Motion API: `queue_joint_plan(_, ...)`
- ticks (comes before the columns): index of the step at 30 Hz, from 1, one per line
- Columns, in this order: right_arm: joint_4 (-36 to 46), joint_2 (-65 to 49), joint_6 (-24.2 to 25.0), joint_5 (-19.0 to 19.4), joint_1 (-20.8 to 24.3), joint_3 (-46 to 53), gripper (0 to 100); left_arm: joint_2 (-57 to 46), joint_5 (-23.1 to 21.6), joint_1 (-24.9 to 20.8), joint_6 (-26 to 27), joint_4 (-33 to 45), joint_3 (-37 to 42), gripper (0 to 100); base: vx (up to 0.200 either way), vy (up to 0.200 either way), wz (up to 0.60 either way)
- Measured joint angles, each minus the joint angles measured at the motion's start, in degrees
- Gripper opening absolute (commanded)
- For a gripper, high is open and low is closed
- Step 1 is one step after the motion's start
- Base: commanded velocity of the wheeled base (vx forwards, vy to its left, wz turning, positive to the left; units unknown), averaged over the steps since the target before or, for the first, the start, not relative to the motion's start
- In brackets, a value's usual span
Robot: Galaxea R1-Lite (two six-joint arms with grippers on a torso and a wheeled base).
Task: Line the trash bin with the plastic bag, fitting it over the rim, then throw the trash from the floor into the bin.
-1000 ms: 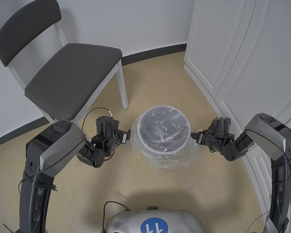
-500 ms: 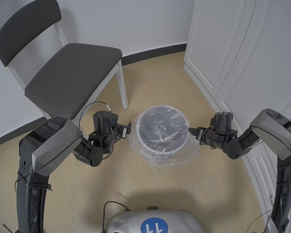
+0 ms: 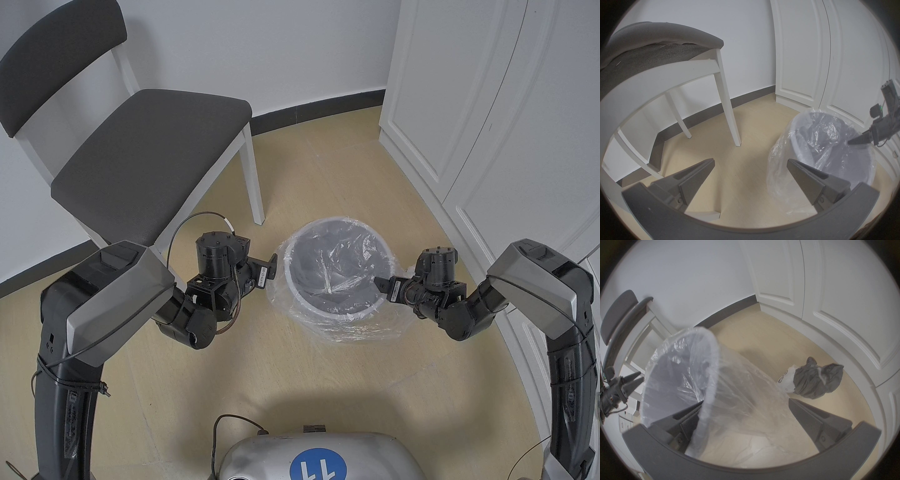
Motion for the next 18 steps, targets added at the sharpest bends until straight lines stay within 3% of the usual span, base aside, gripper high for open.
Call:
queue_joint_plan(10, -1.0, 2.4, 0.5, -0.6, 1.4, -1.3, 100, 0.0, 0.1, -0.5, 0.0, -1.2, 0.3, 100, 0.000, 0.000, 0.00)
queue_joint_plan(18, -2.0, -3.3, -1.8, -0.7, 1.9, 5.4, 100, -0.4, 0.1, -1.0, 0.1, -2.3, 1.1, 100, 0.000, 0.000, 0.00)
